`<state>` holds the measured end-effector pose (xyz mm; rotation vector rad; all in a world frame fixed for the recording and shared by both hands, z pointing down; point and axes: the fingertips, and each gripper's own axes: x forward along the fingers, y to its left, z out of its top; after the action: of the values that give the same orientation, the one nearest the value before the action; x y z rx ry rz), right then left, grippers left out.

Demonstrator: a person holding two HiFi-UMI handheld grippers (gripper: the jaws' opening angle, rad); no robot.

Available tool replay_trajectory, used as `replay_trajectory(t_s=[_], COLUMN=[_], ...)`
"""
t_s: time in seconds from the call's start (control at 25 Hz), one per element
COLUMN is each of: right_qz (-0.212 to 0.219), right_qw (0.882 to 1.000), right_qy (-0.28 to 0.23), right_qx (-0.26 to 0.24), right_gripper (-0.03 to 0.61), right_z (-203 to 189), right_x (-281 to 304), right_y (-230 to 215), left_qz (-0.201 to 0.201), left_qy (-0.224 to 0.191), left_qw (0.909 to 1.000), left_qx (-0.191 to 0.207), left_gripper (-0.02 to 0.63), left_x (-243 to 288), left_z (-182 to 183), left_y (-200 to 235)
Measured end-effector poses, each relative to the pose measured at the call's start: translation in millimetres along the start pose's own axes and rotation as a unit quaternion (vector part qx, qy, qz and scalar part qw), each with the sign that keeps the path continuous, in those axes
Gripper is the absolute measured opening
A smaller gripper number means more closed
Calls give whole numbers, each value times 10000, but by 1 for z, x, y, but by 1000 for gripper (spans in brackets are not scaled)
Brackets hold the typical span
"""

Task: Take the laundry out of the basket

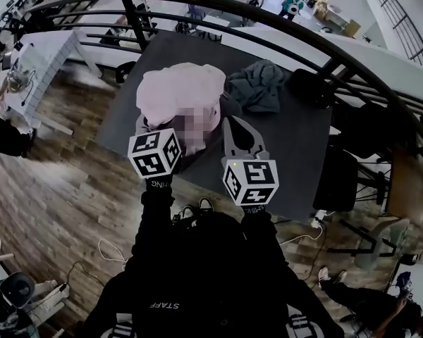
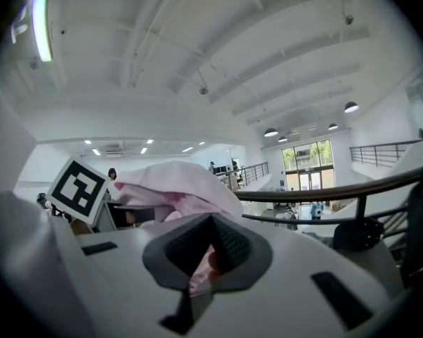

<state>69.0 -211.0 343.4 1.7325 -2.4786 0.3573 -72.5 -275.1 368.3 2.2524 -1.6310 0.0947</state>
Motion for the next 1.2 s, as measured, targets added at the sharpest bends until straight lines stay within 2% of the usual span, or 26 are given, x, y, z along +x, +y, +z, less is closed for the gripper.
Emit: replay_trajectory(t_s=[0.52, 0.64, 1.2], right_qz=[192, 275, -103], right_qw=[9970, 9957, 9923], right_qy=[-560, -644, -1078], right_qx=[-500, -608, -594], right_gripper=[14, 14, 14], right_z=[51, 61, 89], right_x=[-3, 1, -2], right_y=[33, 44, 56], left_qz=[406, 439, 517], left_qy=[-1033, -1148, -1469], left_qw=[9937, 9920, 9869], left_qx=[183, 273, 418], left_gripper=[276, 276, 278], left_x=[-64, -75, -100], left_z=[71, 82, 107], left_y=[9, 13, 25])
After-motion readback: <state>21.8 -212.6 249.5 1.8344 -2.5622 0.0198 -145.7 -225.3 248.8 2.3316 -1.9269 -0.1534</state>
